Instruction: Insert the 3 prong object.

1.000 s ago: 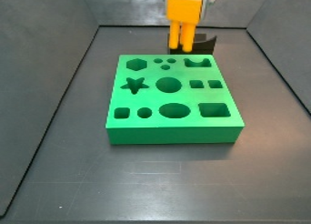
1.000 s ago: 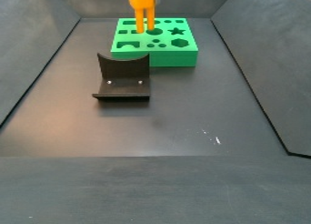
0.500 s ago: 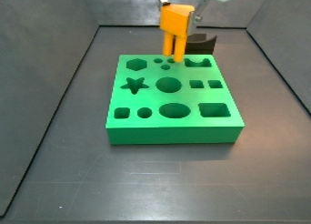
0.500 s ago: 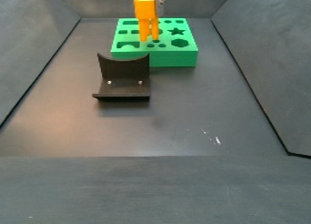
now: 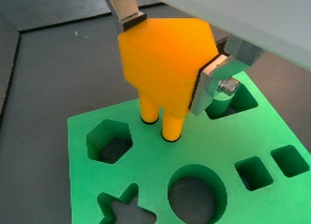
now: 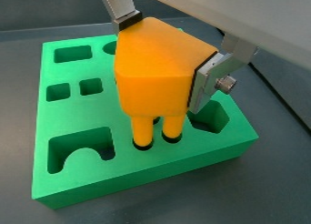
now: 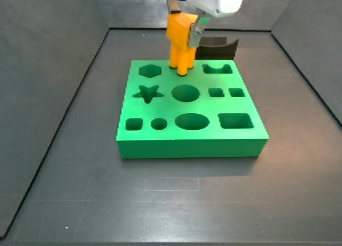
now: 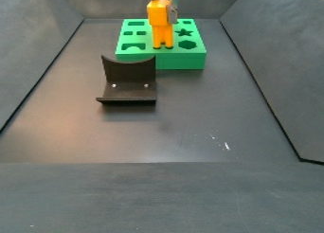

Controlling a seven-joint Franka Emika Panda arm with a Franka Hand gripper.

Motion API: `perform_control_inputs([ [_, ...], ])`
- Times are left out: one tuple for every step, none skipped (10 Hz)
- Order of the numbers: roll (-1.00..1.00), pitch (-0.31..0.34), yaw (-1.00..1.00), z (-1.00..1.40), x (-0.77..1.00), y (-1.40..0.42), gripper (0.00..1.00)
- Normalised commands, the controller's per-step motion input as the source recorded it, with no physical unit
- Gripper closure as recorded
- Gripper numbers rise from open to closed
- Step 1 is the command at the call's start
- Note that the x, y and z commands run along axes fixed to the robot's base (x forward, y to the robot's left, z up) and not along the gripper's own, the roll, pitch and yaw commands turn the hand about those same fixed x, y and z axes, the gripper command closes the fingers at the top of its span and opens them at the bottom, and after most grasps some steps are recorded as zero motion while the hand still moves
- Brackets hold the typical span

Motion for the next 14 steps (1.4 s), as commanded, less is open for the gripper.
perform_control_inputs([
  [0.03,-0.079,0.0,-0.26,0.0,0.0,1.0],
  [0.09,-0.05,0.07,-0.35,0.02,0.05,1.0],
  [0.23,0.0,0.0,-0.42,0.11,0.04,1.0],
  [0.21,-0.003,-0.2,-0.42,0.01,0.01,1.0],
  [0.05,-0.134,-0.19,-0.37,-0.01,0.0,1.0],
  [0.0,-0.163,-0.16,-0.33,-0.01,0.0,1.0],
  [0.0,-0.196,-0.15,-0.31,-0.02,0.0,1.0],
  [0.0,-0.18,-0.13,-0.28,0.0,0.0,1.0],
  [0.0,-0.201,-0.1,-0.27,-0.05,0.0,1.0],
  [0.0,-0.223,-0.08,-0.29,-0.07,0.0,1.0],
  [0.0,-0.194,-0.04,-0.29,-0.03,0.0,1.0],
  [-0.02,-0.17,-0.04,-0.22,-0.03,0.0,1.0],
  [-0.05,0.0,0.0,0.0,0.0,0.06,1.0],
  [0.0,0.0,0.0,0.0,0.0,0.0,1.0],
])
